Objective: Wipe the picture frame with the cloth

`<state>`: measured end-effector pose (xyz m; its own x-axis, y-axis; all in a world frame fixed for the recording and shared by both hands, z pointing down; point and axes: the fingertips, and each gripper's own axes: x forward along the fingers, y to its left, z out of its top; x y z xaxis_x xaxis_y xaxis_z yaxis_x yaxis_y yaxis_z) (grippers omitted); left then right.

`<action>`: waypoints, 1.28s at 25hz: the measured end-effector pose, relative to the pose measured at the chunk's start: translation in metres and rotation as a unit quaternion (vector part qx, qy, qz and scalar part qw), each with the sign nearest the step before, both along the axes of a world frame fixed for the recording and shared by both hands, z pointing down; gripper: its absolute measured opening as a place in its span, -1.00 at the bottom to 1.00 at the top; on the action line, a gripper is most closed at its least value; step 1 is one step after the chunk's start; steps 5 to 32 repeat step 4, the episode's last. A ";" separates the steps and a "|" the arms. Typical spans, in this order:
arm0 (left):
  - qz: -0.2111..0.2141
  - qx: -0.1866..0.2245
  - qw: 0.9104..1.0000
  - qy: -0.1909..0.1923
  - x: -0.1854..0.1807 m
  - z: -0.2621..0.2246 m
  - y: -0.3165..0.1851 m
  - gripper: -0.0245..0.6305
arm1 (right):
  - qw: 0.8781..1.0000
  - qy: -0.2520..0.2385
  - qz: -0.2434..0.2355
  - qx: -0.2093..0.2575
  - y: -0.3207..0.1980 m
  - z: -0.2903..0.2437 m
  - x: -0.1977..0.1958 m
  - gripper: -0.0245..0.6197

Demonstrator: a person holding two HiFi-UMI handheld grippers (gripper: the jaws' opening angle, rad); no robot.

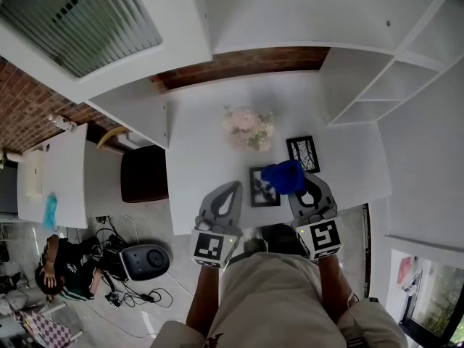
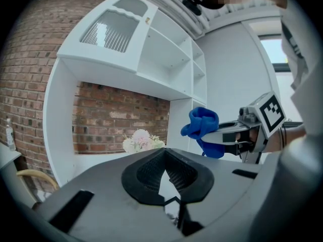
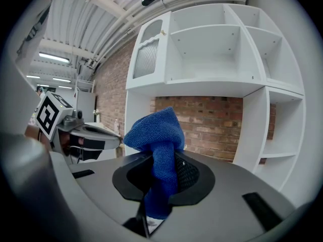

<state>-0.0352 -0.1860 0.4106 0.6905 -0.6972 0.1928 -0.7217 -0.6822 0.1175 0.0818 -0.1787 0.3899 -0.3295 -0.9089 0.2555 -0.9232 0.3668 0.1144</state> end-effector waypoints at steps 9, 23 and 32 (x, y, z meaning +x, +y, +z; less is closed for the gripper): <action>0.001 0.001 1.000 -0.001 -0.001 -0.003 0.002 -0.93 | 1.000 0.005 -0.004 0.006 0.000 -0.003 -0.001 -0.72; 0.001 0.001 1.000 -0.001 -0.001 -0.003 0.002 -0.93 | 1.000 0.005 -0.004 0.006 0.000 -0.003 -0.001 -0.72; 0.001 0.001 1.000 -0.001 -0.001 -0.003 0.002 -0.93 | 1.000 0.005 -0.004 0.006 0.000 -0.003 -0.001 -0.72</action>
